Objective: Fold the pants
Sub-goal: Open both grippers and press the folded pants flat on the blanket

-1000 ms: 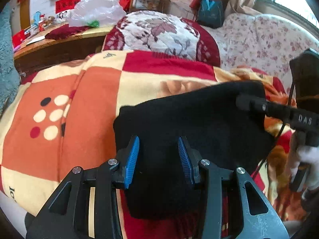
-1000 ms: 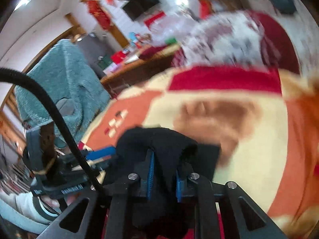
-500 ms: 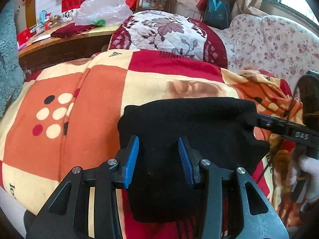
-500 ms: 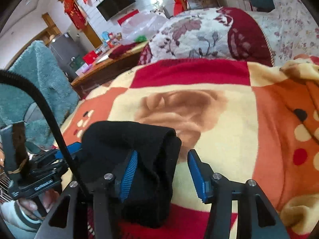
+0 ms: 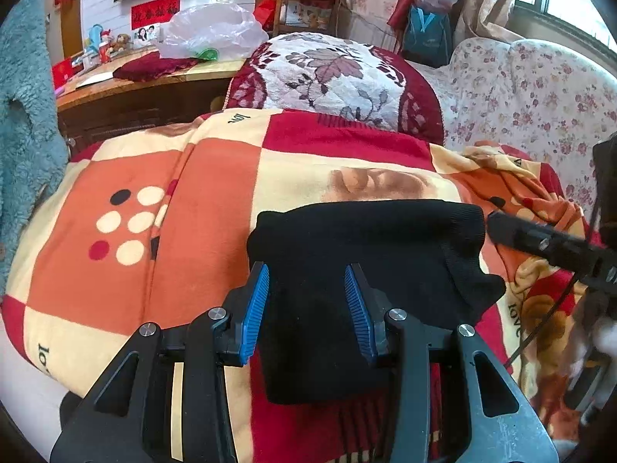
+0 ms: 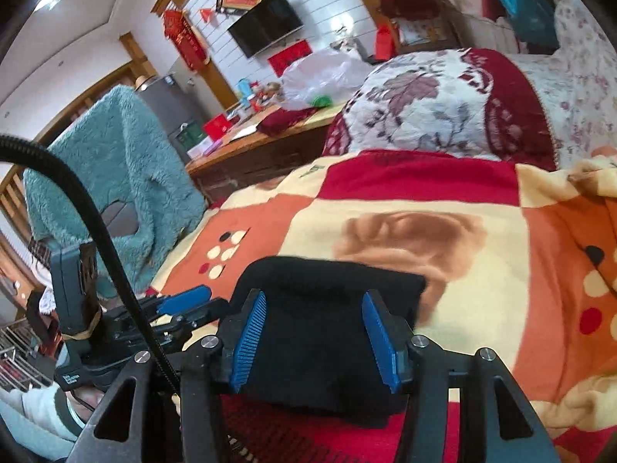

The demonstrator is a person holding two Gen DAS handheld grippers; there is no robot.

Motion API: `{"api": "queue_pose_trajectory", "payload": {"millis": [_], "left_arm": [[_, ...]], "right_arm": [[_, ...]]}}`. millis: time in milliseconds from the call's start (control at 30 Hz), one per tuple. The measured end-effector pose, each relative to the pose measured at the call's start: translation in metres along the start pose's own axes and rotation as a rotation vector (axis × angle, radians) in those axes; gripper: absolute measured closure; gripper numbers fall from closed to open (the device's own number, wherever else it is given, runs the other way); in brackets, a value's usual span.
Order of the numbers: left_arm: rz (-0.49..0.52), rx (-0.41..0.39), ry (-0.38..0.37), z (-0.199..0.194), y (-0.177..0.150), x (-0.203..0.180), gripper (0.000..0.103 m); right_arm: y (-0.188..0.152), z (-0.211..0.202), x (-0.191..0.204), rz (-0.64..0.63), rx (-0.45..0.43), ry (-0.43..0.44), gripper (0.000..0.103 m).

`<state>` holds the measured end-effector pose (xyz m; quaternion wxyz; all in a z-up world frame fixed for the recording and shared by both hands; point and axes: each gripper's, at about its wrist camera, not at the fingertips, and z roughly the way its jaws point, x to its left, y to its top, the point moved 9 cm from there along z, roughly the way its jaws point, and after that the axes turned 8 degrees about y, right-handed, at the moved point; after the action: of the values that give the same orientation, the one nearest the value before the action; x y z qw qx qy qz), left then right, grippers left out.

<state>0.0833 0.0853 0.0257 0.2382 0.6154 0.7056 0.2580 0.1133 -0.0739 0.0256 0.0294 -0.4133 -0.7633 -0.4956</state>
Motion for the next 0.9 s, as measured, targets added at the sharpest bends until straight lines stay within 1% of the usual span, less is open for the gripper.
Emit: {"api": "queue_pose_trajectory", "payload": {"millis": [133, 233, 500, 733, 800, 900], "left_arm": [[-0.008, -0.002, 0.004, -0.004, -0.002, 0.002, 0.063], [-0.010, -0.005, 0.004, -0.006, -0.002, 0.003, 0.063], [-0.029, 0.009, 0.000, -0.003, -0.004, 0.007, 0.063], [-0.044, 0.025, 0.002, 0.000, -0.009, 0.012, 0.063], [-0.070, 0.035, -0.010, 0.002, -0.011, 0.016, 0.063], [-0.111, 0.054, -0.054, 0.006, -0.013, 0.020, 0.063]], "right_arm": [[-0.008, 0.017, 0.005, -0.009, 0.049, -0.002, 0.053], [-0.010, 0.023, 0.006, -0.010, 0.070, -0.002, 0.053], [-0.004, 0.019, 0.004, -0.008, 0.055, -0.010, 0.053], [0.003, 0.021, -0.010, 0.021, 0.045, -0.033, 0.052], [0.005, 0.023, -0.015, 0.027, 0.042, -0.043, 0.052], [0.007, 0.026, -0.024, 0.047, 0.039, -0.055, 0.052]]}}
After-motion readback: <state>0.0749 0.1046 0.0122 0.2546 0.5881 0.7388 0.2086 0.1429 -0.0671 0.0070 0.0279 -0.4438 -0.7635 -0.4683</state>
